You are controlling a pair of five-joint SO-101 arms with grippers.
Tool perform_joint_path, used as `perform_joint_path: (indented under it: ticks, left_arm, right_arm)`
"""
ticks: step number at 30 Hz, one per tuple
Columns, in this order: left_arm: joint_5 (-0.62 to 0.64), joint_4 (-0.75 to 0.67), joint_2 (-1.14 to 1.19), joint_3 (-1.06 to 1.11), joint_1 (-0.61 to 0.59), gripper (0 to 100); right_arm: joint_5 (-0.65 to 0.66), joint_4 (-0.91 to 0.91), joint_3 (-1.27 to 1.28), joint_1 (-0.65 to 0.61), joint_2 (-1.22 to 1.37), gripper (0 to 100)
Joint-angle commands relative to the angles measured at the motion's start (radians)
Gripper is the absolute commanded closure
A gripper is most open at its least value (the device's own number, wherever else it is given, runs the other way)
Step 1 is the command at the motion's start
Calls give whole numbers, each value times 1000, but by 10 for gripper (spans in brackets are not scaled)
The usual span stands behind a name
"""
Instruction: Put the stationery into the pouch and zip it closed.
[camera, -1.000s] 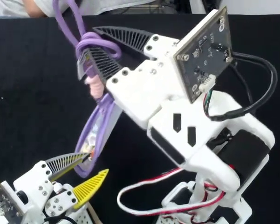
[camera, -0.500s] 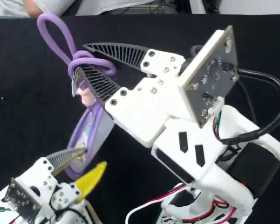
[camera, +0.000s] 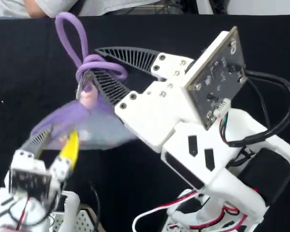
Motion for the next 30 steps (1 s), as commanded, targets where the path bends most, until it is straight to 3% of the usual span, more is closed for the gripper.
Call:
perform_joint_path:
  ticks: [1, 4, 7, 10, 15, 19, 25, 28, 30]
  left_arm:
    - [63, -189, 3, 153, -120, 820]
    - [123, -292, 3, 206, -173, 820]
    - [124, -293, 3, 205, -186, 820]
    - [124, -239, 3, 163, -183, 820]
    - [129, -146, 3, 51, -183, 820]
    - [130, -74, 3, -31, -173, 820]
    - [132, 55, 3, -111, 113, 827]
    - [124, 71, 3, -119, 226, 920]
    - [123, 74, 3, -124, 242, 949]
  right_arm:
    - [9, 23, -45, 9, -38, 988]
    - [9, 31, -42, 9, -38, 988]
    - [14, 34, -50, 14, -41, 988]
    - [52, 44, -70, 32, -41, 988]
    - [44, 46, -97, 164, -39, 988]
    - [51, 72, -97, 181, -39, 988]
    - [49, 71, -97, 180, -39, 988]
    - [48, 72, -91, 181, -39, 987]
    - [49, 81, -90, 181, -38, 986]
